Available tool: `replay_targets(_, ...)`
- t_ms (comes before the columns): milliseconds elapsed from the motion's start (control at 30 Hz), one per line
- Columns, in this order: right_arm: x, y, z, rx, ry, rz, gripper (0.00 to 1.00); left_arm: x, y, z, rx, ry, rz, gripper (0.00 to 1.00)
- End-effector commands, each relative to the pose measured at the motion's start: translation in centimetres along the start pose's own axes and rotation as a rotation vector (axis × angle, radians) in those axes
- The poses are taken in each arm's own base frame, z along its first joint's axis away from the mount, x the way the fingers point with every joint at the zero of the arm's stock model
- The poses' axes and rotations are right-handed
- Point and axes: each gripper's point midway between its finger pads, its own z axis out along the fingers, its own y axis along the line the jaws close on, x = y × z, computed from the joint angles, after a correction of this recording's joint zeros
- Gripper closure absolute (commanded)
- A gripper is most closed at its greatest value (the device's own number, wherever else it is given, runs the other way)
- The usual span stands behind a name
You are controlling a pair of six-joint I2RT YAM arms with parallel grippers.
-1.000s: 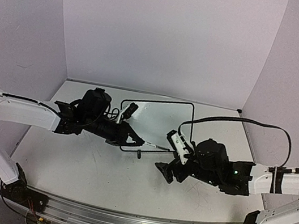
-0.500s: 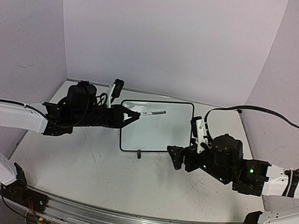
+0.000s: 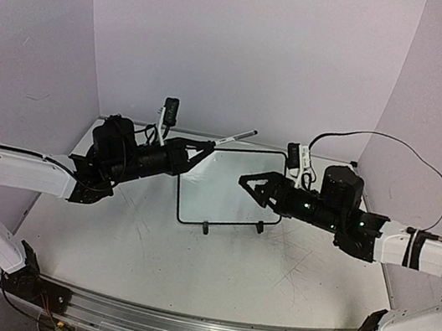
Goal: Write a sentence on the whiteboard
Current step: Open the pen cap from the whiteboard marker.
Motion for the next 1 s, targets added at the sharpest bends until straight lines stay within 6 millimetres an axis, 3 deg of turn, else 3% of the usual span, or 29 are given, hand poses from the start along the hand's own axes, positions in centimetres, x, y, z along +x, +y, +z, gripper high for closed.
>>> replay_targets(0,-4.3,5.9,0.2,-0.305,-0.086,0.106,0.10,-2.4,-2.9,0.4,0.111,-0.066,0.015,1.00)
replay_targets(167,-6.1,8.0,1.7,-0.415,-0.094,0.128,0.23,-1.5,-3.7,0.5,0.174,-0.017,0.000,1.00)
replay_targets(367,-7.4,7.9,1.8,-0.445,-0.101,0.144,0.28,-1.0,-4.9,-0.4,0.243,-0.001,0.019,1.00)
replay_targets(567,-7.6,9.6,1.5,-0.562,-0.086,0.138,0.31,-1.2,-6.0,-0.6,0.305,-0.012,0.022,1.00)
replay_targets(633,-7.7,10.3,1.3,-0.599,-0.083,0.124,0.35,-1.3,-6.2,-0.5,0.312,-0.015,0.021,1.00)
replay_targets(733,-7.8,11.1,0.9,-0.642,-0.084,0.100,0.49,-1.3,-6.1,-0.5,0.313,-0.014,0.018,1.00)
replay_targets(967,-7.3,11.2,1.2,-0.665,-0.064,0.088,0.59,-1.0,-6.1,-0.4,0.316,-0.008,0.012,1.00)
